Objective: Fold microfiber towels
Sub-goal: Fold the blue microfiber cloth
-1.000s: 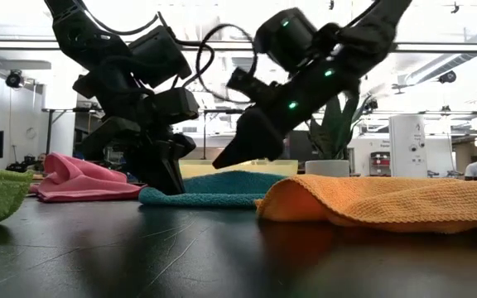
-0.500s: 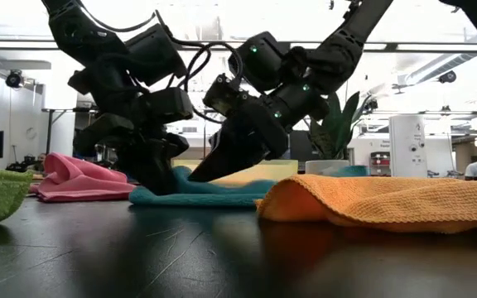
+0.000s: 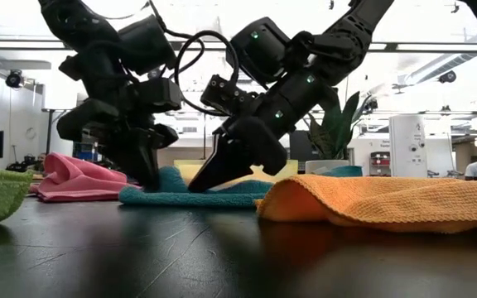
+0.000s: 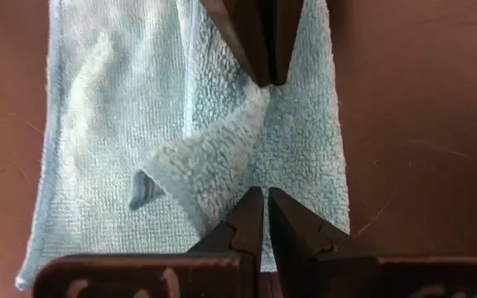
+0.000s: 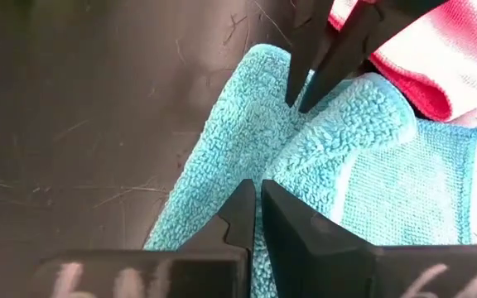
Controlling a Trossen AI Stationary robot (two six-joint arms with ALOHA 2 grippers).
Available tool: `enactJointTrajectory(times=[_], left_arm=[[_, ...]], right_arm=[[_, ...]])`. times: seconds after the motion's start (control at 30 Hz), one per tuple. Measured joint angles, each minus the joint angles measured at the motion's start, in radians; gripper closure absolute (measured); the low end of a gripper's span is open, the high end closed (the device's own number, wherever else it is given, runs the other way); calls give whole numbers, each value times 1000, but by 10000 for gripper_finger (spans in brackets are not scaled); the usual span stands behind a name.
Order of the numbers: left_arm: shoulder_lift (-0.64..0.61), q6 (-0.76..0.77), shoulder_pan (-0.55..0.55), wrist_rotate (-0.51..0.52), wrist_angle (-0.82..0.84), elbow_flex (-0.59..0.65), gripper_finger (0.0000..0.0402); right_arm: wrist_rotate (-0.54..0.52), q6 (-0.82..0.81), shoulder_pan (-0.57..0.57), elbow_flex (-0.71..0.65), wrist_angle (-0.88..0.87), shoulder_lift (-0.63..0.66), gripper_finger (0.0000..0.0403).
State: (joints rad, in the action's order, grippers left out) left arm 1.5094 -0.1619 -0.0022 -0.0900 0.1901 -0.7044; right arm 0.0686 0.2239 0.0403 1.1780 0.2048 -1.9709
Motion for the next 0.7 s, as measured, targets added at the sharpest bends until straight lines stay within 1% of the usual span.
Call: enactJointTrajectory(times=[0.2,0.4,0.53,0.7], left_arm=[[-90,0,0,-1,75,0,394],[-170,102,18,20,26,-3,386],[-167,194,46,20,8,-2,354],[-108,281,54,19,8,3,293]], right_arm=[[-1,9,-1,3,-26,2,385],[-2,10,-1,1,-17,-19,385],[-2,12,-1,1,-10,-26,385],[-3,12,-1,1,-10,-27,385]])
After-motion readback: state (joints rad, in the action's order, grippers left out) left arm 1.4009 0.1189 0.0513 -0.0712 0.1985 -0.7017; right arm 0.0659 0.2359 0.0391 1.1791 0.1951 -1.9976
